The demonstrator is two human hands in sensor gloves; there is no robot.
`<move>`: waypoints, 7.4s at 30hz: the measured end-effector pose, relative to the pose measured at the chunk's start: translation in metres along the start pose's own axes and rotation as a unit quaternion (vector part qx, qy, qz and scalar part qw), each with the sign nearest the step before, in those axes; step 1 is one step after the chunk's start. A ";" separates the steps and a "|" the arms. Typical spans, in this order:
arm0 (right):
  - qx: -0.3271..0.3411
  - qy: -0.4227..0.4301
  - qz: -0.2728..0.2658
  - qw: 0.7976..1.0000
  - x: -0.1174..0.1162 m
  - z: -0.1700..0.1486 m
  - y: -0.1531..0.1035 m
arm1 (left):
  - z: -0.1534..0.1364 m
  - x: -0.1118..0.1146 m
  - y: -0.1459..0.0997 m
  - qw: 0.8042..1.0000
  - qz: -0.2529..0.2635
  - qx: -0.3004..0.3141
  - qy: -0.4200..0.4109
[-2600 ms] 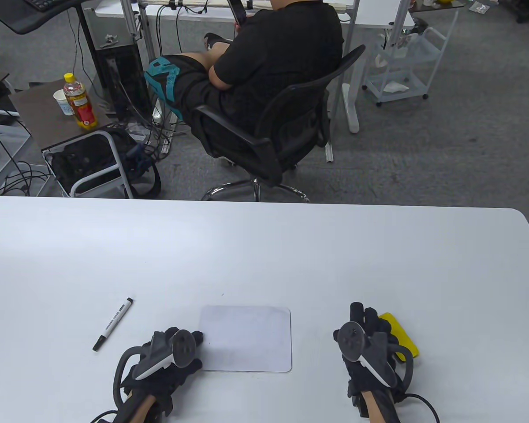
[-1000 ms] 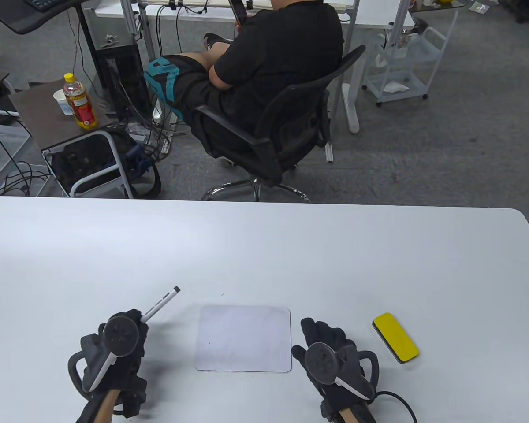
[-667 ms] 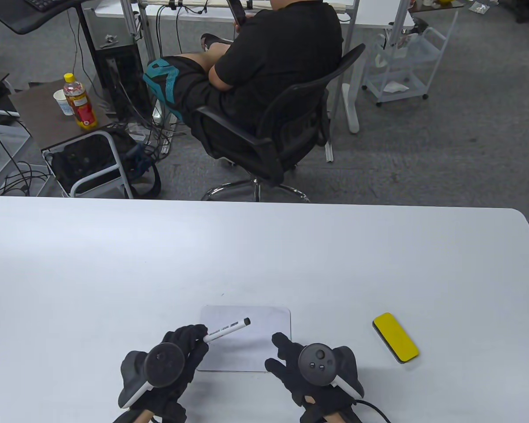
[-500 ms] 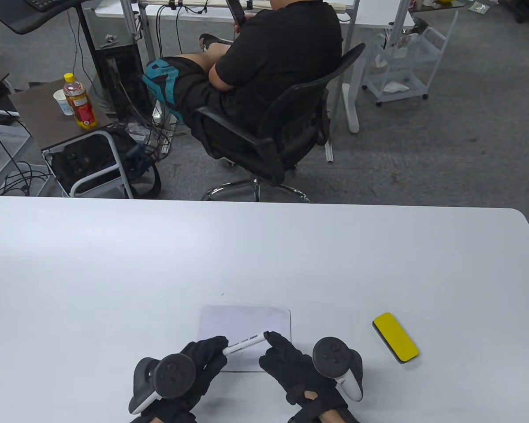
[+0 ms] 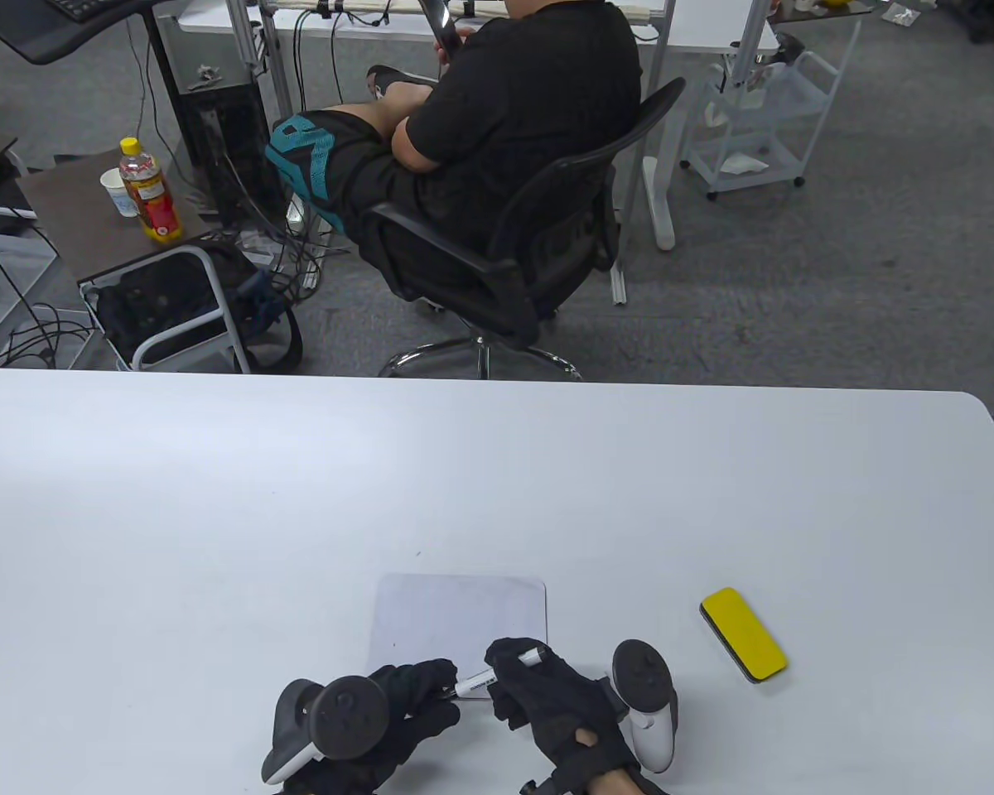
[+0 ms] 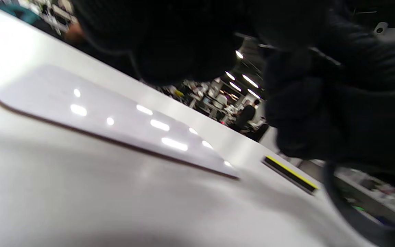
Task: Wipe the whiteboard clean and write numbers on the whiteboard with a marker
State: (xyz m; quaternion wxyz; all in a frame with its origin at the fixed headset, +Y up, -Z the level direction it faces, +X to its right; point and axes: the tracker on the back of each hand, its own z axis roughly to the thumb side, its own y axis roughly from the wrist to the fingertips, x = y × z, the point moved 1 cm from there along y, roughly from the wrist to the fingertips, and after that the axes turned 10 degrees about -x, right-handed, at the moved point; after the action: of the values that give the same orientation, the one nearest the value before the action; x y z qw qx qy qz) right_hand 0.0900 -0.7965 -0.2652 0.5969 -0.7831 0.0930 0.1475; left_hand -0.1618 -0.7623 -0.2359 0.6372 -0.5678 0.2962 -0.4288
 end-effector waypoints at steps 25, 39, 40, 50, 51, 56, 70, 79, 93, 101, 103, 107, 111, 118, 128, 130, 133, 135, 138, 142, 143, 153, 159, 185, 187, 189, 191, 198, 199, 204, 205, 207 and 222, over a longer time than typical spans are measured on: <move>0.029 -0.048 0.035 0.998 0.000 0.011 0.002 | 0.002 -0.001 0.006 0.994 -0.082 0.060 -0.042; 0.053 -0.018 -0.075 0.996 0.058 0.015 -0.001 | -0.055 -0.026 0.020 0.997 -0.030 -0.058 -0.039; 0.052 -0.013 -0.080 0.995 0.063 0.015 -0.002 | -0.064 -0.031 0.021 0.996 0.000 -0.088 -0.022; 0.044 -0.013 -0.084 0.995 0.063 0.013 -0.002 | -0.124 -0.044 0.025 0.906 0.004 -0.321 0.276; 0.044 -0.016 -0.083 0.995 0.063 0.013 -0.002 | -0.125 -0.043 0.026 0.903 -0.003 -0.322 0.285; 0.043 -0.026 -0.080 0.996 0.062 0.013 -0.002 | -0.125 -0.038 0.028 0.890 -0.016 -0.345 0.300; 0.034 -0.027 -0.077 0.996 0.061 0.013 -0.002 | -0.130 -0.039 0.025 0.896 -0.009 -0.354 0.268; 0.037 -0.037 -0.082 0.995 0.059 0.013 -0.002 | -0.108 -0.052 0.020 0.911 0.051 -0.318 0.259; 0.028 -0.040 -0.064 0.997 0.048 0.009 0.002 | -0.064 0.002 0.037 0.953 -0.032 -0.149 0.261; 0.017 -0.036 -0.047 0.998 0.038 0.008 0.005 | -0.057 0.012 0.040 0.943 -0.064 -0.154 0.287; 0.005 -0.027 -0.050 0.998 0.035 0.009 0.006 | -0.057 0.012 0.041 0.944 -0.071 -0.158 0.282; -0.040 -0.023 -0.065 0.997 0.027 0.010 0.015 | -0.060 0.010 0.042 0.947 -0.073 -0.166 0.264; -0.079 -0.065 -0.091 0.991 0.009 0.013 0.031 | -0.061 0.009 0.043 0.948 -0.076 -0.167 0.261; -0.098 -0.091 -0.103 0.986 -0.030 0.012 0.068 | -0.064 0.008 0.043 0.950 -0.080 -0.161 0.255; -0.104 -0.129 -0.095 0.982 -0.053 0.005 0.092 | -0.064 0.008 0.043 0.950 -0.084 -0.162 0.253; -0.104 -0.133 -0.096 0.981 -0.052 0.005 0.092 | -0.063 0.008 0.043 0.950 -0.085 -0.162 0.252; -0.115 -0.163 -0.058 0.978 -0.052 0.006 0.087 | -0.063 0.008 0.043 0.950 -0.085 -0.163 0.252; -0.092 -0.147 -0.082 0.981 -0.046 0.009 0.082 | -0.063 0.007 0.044 0.950 -0.086 -0.163 0.252; -0.073 -0.139 -0.154 0.976 -0.028 0.013 0.075 | -0.063 0.008 0.044 0.950 -0.086 -0.163 0.252; -0.088 -0.148 -0.158 0.972 -0.016 0.009 0.070 | -0.063 0.008 0.044 0.950 -0.087 -0.164 0.252; -0.090 -0.154 -0.158 0.971 -0.015 0.008 0.070 | -0.063 0.007 0.044 0.950 -0.089 -0.164 0.252; -0.094 -0.190 -0.183 0.960 -0.003 0.008 0.049 | -0.063 0.008 0.045 0.950 -0.088 -0.164 0.252; -0.082 -0.147 -0.219 0.961 0.023 0.010 0.047 | -0.063 0.008 0.045 0.949 -0.090 -0.165 0.254; -0.022 -0.079 -0.224 0.971 0.051 0.000 -0.005 | -0.064 -0.012 0.042 0.958 -0.031 -0.162 0.235; -0.019 -0.073 -0.221 0.972 0.052 0.001 -0.004 | -0.070 -0.024 0.039 0.961 -0.006 -0.170 0.216; -0.014 -0.074 -0.216 0.973 0.052 0.002 -0.005 | -0.084 -0.042 0.034 0.956 0.039 -0.197 0.215; -0.011 -0.074 -0.212 0.974 0.051 0.003 -0.005 | -0.098 -0.053 0.030 0.948 0.057 -0.231 0.211; -0.004 -0.071 -0.199 0.977 0.049 0.002 -0.005 | -0.137 -0.064 0.023 0.912 0.055 -0.335 0.230; -0.003 -0.071 -0.198 0.978 0.049 0.002 -0.005 | -0.140 -0.063 0.024 0.911 0.046 -0.340 0.230; -0.002 -0.067 -0.193 0.979 0.049 0.002 -0.006 | -0.144 -0.051 0.029 0.900 0.011 -0.356 0.251; -0.002 -0.067 -0.192 0.979 0.048 0.002 -0.006 | -0.142 -0.048 0.030 0.896 0.012 -0.355 0.267; -0.003 -0.064 -0.188 0.980 0.048 0.002 -0.006 | -0.138 -0.043 0.033 0.887 0.008 -0.355 0.294; 0.005 0.001 -0.127 0.992 0.034 0.006 -0.010 | -0.058 -0.050 0.017 0.975 0.083 -0.147 0.144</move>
State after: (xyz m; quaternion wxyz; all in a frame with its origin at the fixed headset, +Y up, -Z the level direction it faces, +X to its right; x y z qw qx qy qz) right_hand 0.1250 -0.7872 -0.2691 0.6146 -0.7858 -0.0056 0.0692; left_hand -0.2316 -0.7453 -0.2686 0.5305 -0.5608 0.4913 -0.4034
